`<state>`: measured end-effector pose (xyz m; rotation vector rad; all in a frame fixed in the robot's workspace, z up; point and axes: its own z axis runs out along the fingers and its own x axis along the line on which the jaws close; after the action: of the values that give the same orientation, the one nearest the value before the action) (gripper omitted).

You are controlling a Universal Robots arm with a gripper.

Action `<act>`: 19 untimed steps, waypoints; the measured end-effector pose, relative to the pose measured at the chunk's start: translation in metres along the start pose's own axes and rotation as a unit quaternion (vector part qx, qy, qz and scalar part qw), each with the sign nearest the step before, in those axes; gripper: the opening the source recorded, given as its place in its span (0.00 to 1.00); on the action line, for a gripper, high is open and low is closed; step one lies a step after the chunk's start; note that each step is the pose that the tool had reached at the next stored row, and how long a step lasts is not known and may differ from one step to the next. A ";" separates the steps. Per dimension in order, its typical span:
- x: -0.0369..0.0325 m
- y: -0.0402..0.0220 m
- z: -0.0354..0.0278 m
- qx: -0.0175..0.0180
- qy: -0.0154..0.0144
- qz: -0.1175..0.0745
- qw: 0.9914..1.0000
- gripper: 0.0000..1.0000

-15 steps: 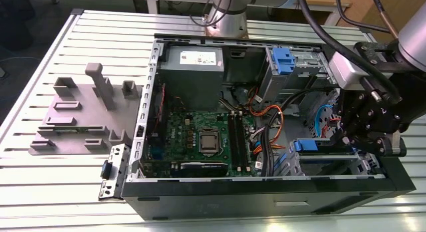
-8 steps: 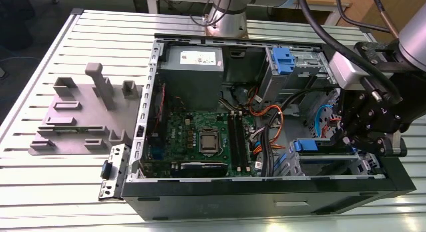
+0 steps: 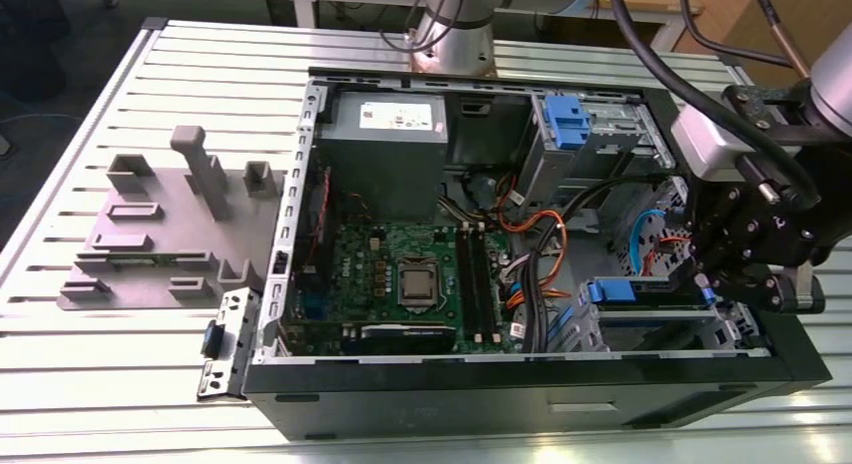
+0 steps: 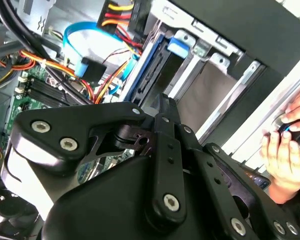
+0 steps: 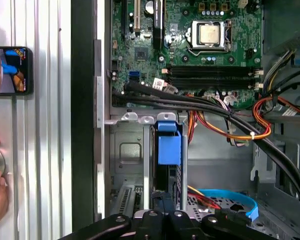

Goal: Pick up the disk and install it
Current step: 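Insert the first disk wire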

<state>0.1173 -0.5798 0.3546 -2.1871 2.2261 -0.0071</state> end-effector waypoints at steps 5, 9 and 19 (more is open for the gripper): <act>-0.0002 -0.0053 0.0001 0.000 0.000 0.000 1.000 0.11; -0.0001 -0.0055 -0.0015 0.000 0.000 0.000 1.000 0.11; -0.0010 -0.0058 -0.0194 0.000 0.000 0.000 1.000 0.11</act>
<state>0.1227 -0.5792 0.3741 -2.1871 2.2261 -0.0072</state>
